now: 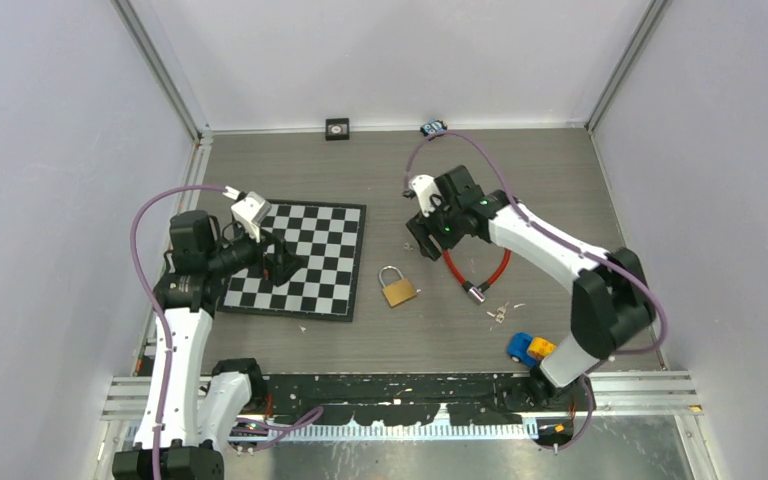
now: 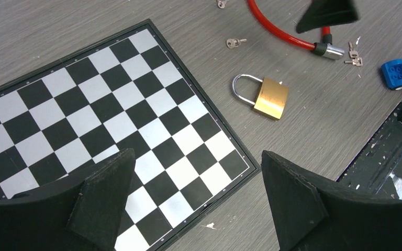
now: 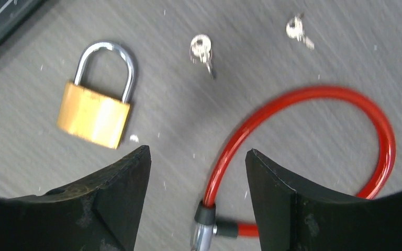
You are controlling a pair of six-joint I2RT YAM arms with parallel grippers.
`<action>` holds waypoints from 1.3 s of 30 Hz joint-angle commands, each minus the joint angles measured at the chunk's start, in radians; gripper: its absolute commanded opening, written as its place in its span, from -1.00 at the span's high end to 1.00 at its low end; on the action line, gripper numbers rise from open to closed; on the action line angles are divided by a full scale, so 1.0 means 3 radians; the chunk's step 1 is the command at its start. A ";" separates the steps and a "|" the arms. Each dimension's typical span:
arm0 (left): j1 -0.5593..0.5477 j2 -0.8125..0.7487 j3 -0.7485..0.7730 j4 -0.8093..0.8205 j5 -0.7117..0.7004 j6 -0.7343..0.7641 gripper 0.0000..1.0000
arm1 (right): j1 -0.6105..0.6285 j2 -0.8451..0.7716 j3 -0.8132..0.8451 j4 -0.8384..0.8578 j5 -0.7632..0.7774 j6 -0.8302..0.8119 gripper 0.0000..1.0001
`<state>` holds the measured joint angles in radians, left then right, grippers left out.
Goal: Unlock with the key
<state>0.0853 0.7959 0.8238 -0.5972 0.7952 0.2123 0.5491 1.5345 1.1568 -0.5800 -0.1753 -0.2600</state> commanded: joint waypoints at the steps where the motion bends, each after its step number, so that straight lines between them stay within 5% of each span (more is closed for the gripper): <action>1: 0.0007 0.0014 -0.0015 0.0037 0.0162 0.0046 -0.84 | 0.0176 0.0480 0.0456 0.0181 0.0233 -0.0034 -0.39; 11: 0.0007 -0.0096 -0.0072 0.0070 0.0283 0.0109 -0.78 | 0.0312 0.1447 0.1078 -0.0166 0.0246 -0.0450 -0.11; 39: 0.0004 -0.0127 -0.0110 0.0074 0.0334 0.0179 -0.74 | 0.0315 0.1902 0.1461 -0.0286 0.0179 -0.0786 0.22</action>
<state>0.0853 0.7715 0.7959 -0.5961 0.8654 0.2474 0.6415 2.0892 1.5509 -0.6582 -0.1024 -0.4831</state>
